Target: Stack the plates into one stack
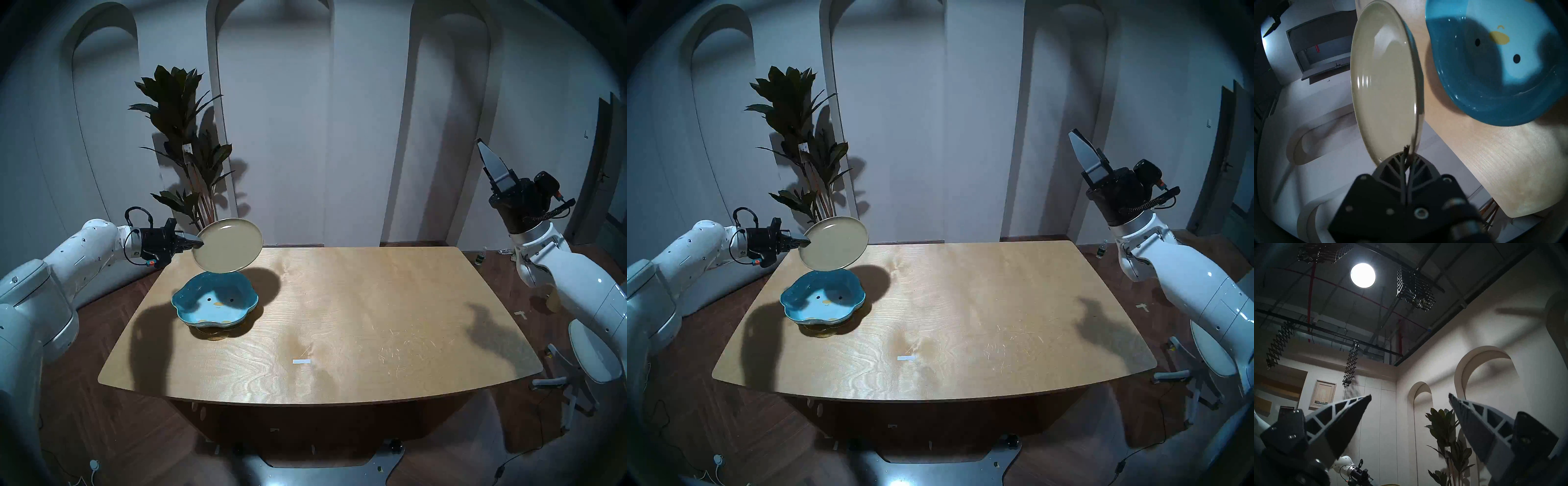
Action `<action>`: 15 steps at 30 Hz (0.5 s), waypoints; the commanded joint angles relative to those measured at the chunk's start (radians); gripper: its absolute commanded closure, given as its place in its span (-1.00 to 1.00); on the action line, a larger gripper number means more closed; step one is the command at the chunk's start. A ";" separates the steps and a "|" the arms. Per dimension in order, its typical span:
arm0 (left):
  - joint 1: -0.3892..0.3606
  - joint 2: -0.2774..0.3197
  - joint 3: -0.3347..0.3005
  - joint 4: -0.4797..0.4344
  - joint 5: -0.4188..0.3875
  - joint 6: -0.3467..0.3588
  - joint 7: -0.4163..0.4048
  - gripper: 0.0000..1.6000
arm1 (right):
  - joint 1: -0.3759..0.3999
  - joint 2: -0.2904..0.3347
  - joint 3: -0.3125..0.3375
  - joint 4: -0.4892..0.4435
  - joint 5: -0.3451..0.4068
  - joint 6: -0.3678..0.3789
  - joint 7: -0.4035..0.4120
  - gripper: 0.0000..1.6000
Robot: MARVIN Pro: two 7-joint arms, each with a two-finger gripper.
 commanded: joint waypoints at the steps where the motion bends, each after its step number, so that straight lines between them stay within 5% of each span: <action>1: 0.001 0.027 0.024 -0.018 -0.036 0.002 0.043 1.00 | 0.076 -0.024 0.018 0.028 -0.021 0.048 0.010 -1.00; 15: 0.003 -0.003 0.088 0.024 -0.093 0.002 0.060 1.00 | 0.113 -0.012 0.038 0.058 -0.042 0.123 0.023 -1.00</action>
